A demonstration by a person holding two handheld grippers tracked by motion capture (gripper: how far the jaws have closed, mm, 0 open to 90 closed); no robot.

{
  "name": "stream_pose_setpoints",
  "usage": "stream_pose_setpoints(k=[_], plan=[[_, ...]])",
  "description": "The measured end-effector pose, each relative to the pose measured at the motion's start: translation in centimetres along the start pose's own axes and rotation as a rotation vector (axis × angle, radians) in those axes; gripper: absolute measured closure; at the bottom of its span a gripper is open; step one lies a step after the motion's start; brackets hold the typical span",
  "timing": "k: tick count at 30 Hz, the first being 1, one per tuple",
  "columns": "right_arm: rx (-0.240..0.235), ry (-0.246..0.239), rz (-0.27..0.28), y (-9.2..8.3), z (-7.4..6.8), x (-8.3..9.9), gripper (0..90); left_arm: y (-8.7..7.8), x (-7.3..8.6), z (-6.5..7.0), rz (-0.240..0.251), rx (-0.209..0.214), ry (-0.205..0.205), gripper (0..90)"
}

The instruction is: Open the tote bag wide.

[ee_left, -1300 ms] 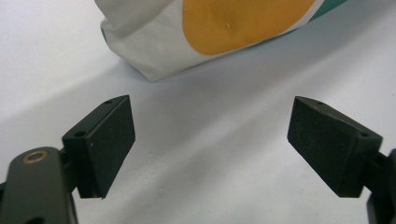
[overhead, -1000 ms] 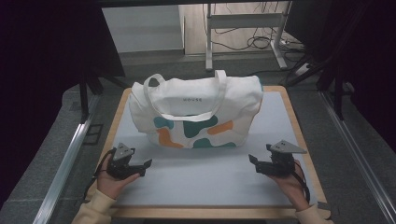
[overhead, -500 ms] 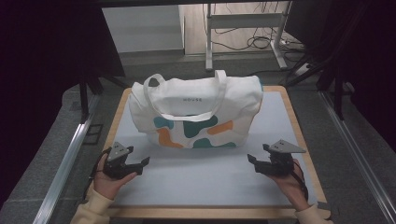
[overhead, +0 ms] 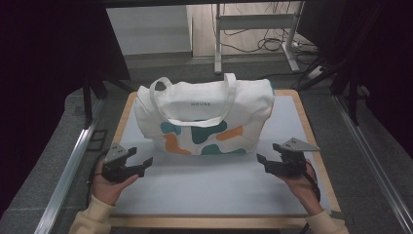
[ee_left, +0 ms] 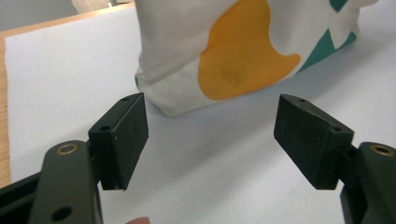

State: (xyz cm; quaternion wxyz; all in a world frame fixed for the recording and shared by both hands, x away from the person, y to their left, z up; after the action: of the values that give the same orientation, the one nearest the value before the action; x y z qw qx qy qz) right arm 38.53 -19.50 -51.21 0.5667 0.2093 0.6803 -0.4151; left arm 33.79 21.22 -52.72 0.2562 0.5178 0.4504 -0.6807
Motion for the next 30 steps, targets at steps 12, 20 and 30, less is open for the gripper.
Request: stream_pose_setpoints(k=[12, 20, 30], plan=[[0.001, 0.006, 0.03, 0.2, 0.7, -2.9, 26.7, 0.4, -2.4, -0.3, 0.02, 0.008, -0.004, 27.9], [-0.004, 0.009, 0.041, 1.1, 0.9, -4.6, 28.4, 0.6, -3.7, -0.7, 0.024, 0.007, -0.014, 29.6], [0.006, -0.013, 0.059, 1.8, 1.4, -6.9, 29.0, 1.3, -6.5, -1.8, 0.06, -0.007, -0.028, 32.5]])
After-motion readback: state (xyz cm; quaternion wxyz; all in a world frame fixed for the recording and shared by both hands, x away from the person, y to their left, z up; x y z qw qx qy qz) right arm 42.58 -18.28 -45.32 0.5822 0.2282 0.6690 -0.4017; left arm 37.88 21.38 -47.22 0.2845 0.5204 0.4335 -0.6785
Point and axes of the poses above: each handheld gripper's, and its own axes: y roughly forward along the jaws, x roughly out of its underside, z roughly to its right, the point moved 10 cm from there along y, roughly forward along the jaws, and after that the axes turned 12 degrees about z, right-handed, at the moved point
